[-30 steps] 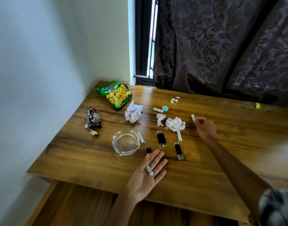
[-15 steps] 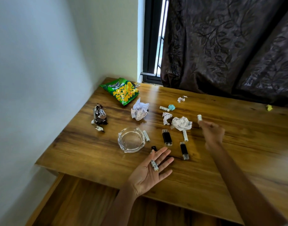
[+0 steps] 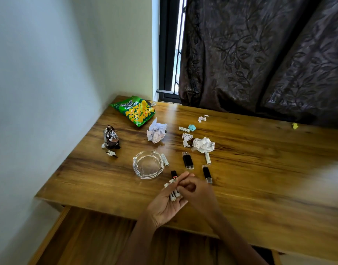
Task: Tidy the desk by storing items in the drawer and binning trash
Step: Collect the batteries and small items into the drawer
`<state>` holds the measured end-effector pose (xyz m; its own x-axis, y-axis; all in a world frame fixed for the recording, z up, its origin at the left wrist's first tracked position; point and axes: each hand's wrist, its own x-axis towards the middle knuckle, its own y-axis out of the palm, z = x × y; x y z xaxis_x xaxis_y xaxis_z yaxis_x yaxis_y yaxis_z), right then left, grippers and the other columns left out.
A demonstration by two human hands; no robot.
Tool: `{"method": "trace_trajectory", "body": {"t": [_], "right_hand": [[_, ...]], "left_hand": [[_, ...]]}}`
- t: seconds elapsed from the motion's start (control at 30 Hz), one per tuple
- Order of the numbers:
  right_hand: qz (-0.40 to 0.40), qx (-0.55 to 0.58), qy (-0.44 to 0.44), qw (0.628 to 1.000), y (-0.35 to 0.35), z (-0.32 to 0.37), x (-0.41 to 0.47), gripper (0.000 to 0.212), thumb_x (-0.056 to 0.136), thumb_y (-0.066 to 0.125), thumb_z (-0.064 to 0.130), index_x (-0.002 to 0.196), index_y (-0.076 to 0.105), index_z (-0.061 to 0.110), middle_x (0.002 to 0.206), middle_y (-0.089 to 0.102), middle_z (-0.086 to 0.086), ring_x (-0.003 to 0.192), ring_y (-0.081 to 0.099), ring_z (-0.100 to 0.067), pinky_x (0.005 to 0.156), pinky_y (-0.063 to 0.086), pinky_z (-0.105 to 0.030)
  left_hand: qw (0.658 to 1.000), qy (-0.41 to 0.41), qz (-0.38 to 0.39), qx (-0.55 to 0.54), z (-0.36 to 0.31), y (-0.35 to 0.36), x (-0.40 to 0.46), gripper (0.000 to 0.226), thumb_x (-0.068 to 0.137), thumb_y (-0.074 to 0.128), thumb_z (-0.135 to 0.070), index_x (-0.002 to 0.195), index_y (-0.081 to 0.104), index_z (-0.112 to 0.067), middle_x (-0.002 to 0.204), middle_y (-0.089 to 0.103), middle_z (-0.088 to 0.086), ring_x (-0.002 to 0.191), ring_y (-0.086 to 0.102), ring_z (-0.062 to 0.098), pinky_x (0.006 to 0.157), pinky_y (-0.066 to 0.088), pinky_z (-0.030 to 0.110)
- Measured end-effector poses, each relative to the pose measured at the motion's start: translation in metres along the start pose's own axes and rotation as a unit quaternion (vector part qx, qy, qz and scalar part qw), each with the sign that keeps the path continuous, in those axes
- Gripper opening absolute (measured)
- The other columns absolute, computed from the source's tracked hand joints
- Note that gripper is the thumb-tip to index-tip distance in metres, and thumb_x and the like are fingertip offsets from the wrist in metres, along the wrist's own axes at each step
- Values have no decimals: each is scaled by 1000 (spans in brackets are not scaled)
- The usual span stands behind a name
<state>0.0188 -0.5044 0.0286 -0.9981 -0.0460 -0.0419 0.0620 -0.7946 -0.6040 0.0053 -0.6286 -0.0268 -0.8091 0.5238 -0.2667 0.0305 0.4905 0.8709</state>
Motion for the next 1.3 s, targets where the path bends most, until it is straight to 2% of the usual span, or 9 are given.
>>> {"method": "trace_trajectory", "body": {"t": [0.13,0.27,0.43,0.63,0.77,0.93,1.07,1.2,1.3], "right_hand": [[-114,-12,39,993,-28,-11,35,5,87,61,23,84,64,22,79,65,10,72,61,-6,65,50,-20],[-210,-69,92,971,-41,-40,86,17,86,62,24,100,66,15,95,68,0,83,62,-13,70,50,-28],[-189,-127,150,962,-37,-62,114,15,82,66,24,90,68,13,89,69,-5,78,63,-18,66,53,-31],[-196,-73,169,963,-51,-47,91,10,78,70,16,74,70,7,65,62,-3,52,50,-11,48,36,-22],[-167,-5,113,979,-43,-26,49,12,80,70,19,91,69,15,76,64,6,64,58,-6,54,44,-20],[-36,56,38,997,-2,1,8,6,81,70,24,87,68,23,78,69,10,70,65,-3,59,51,-16],[-21,20,0,1000,11,6,5,8,81,70,23,89,68,25,75,66,15,68,62,6,62,48,-8],[-25,23,-11,999,0,19,18,8,84,64,15,84,68,21,78,66,12,70,62,-2,63,49,-13],[-89,16,-28,995,-2,32,45,10,85,60,14,86,68,20,78,66,11,71,60,-1,63,46,-14]], "left_hand": [[999,13,35,26,-2,1,-1,63,77,77,-23,133,53,-11,142,49,8,132,45,22,110,35,41],[999,-6,39,26,-1,-1,0,58,88,60,-28,141,43,-14,147,43,2,136,39,19,113,30,41],[999,-17,41,26,-2,-3,0,59,89,59,-29,143,39,-15,148,40,0,137,36,18,115,26,43],[999,-37,13,0,-1,-4,1,45,99,35,-27,142,41,-15,147,43,-1,138,35,18,116,22,43],[1000,-29,8,10,-2,-4,3,45,98,37,-27,141,41,-14,147,43,0,138,35,18,116,22,44],[999,-14,-11,-30,0,0,2,37,94,48,-19,127,55,-5,141,47,14,126,51,26,107,38,45],[999,13,-10,-37,-2,8,-2,41,96,41,-18,133,50,-3,137,52,16,119,57,25,92,52,36],[997,9,-33,-68,-2,7,-4,44,75,73,-14,116,63,-2,123,62,18,110,63,27,86,55,40],[997,21,-46,-63,-1,5,-7,37,88,54,-19,124,59,-9,129,60,10,112,62,23,88,55,38]]}}
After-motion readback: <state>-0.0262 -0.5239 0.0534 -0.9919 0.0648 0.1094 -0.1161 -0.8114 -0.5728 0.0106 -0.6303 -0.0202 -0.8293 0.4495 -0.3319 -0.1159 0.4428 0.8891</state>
